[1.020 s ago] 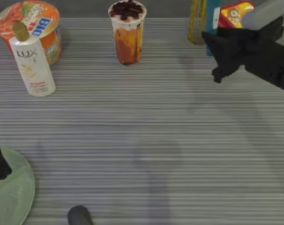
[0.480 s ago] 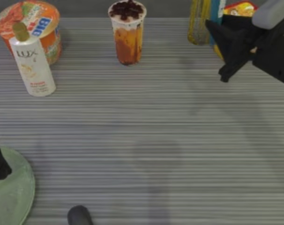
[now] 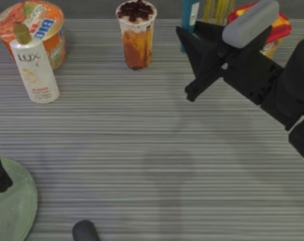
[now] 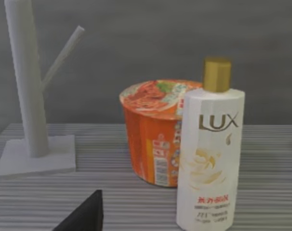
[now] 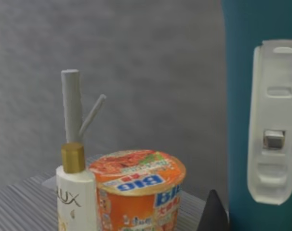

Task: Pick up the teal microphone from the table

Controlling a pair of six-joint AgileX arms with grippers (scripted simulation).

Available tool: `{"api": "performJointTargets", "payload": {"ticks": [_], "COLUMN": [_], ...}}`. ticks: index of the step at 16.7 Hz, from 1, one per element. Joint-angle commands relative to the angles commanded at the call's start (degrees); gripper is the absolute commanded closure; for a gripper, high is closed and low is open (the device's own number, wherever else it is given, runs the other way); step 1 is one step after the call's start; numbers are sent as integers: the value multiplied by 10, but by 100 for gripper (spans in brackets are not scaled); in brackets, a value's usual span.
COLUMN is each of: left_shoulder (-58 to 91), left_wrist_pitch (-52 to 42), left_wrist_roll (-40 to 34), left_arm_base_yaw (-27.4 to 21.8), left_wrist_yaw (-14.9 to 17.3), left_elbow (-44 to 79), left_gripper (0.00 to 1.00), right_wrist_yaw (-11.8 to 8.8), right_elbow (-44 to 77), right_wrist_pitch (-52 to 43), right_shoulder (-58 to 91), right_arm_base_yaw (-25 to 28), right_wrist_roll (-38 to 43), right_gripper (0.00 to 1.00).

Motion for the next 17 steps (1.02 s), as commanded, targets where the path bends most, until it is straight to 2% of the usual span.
{"api": "performJointTargets", "payload": {"ticks": [2,4,15,17], "left_shoulder": [0,0,1,20], "left_wrist_pitch": [0,0,0,9], "left_wrist_roll": [0,0,0,2], "left_arm_base_yaw": [0,0,0,-7], "left_wrist_yaw": [0,0,1,15], "left_elbow": [0,0,1,16], "left_gripper": [0,0,0,0], "right_wrist_yaw": [32,43,43,43], "right_elbow": [-2,-3,-3,-3], "right_wrist_pitch": [23,32,32,32], "right_shoulder": [7,10,10,10], "right_arm_base_yaw": [32,43,43,43], "right_wrist_roll": [4,5,5,5], "right_gripper": [100,100,100,100]}}
